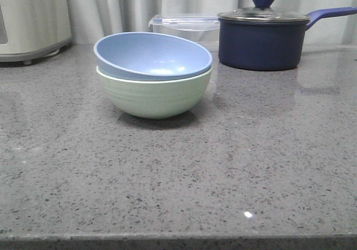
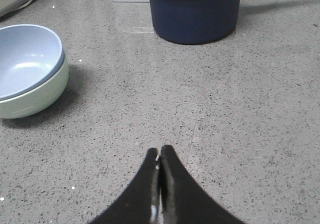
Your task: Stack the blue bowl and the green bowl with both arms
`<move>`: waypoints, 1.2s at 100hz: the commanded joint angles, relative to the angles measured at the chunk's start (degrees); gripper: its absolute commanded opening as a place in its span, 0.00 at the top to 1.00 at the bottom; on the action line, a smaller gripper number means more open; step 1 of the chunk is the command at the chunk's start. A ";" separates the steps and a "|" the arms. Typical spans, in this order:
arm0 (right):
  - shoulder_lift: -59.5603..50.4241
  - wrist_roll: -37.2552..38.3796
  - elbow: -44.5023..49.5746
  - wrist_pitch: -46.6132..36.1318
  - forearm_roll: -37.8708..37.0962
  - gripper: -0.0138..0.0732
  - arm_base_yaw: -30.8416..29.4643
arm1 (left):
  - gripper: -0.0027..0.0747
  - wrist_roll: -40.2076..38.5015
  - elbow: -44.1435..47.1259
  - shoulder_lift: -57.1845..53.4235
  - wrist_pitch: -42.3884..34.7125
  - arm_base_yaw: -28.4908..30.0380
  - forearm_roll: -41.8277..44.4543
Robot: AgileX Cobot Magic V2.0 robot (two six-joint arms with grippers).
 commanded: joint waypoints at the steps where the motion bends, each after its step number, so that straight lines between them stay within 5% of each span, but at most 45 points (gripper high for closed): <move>1: 0.29 -0.13 -1.54 -4.27 -0.71 0.89 -0.34 | 0.99 -0.52 -0.92 0.39 -4.61 0.09 0.19; 24: 0.29 -0.13 -1.54 -4.27 -0.71 0.89 -0.34 | 0.99 -0.52 3.62 -2.21 -7.10 0.09 0.31; 81: 0.29 -0.13 -1.54 -4.27 -0.71 0.89 -0.34 | 0.99 -0.52 27.73 -17.74 -30.70 0.19 0.67; 120: 0.29 -0.13 -1.54 -4.29 -0.71 0.89 -0.34 | 0.99 -0.52 27.31 -17.76 -28.38 0.46 -0.20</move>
